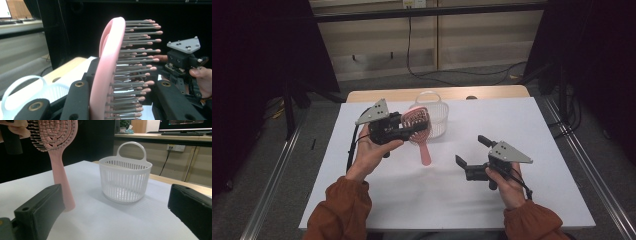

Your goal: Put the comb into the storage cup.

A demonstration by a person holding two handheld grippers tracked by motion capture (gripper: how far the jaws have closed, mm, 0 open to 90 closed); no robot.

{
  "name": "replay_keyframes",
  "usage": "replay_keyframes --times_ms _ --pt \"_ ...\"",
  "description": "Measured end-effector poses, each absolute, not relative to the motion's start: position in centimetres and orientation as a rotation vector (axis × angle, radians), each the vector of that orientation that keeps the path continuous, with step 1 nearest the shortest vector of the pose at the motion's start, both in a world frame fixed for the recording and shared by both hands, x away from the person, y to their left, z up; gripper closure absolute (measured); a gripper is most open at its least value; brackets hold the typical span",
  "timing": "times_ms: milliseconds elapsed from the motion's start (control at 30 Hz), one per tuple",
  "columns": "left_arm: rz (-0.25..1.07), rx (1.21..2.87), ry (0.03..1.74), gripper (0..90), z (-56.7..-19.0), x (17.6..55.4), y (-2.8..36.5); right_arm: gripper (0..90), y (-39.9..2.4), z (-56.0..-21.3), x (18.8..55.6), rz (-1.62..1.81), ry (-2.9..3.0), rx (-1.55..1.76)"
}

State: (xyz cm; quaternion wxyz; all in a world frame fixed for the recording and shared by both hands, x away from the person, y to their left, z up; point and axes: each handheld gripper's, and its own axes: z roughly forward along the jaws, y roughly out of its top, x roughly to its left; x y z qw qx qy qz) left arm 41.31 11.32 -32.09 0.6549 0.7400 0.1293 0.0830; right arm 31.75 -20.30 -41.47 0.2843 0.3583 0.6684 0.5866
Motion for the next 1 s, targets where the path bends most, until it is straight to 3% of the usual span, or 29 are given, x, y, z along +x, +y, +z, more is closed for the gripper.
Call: replay_keyframes --times_ms 1000 --pt "0.274 1.646 0.387 62.9 -30.4 42.2 12.9 0.1 -25.5 -41.7 28.2 1.43 1.613 1.095"
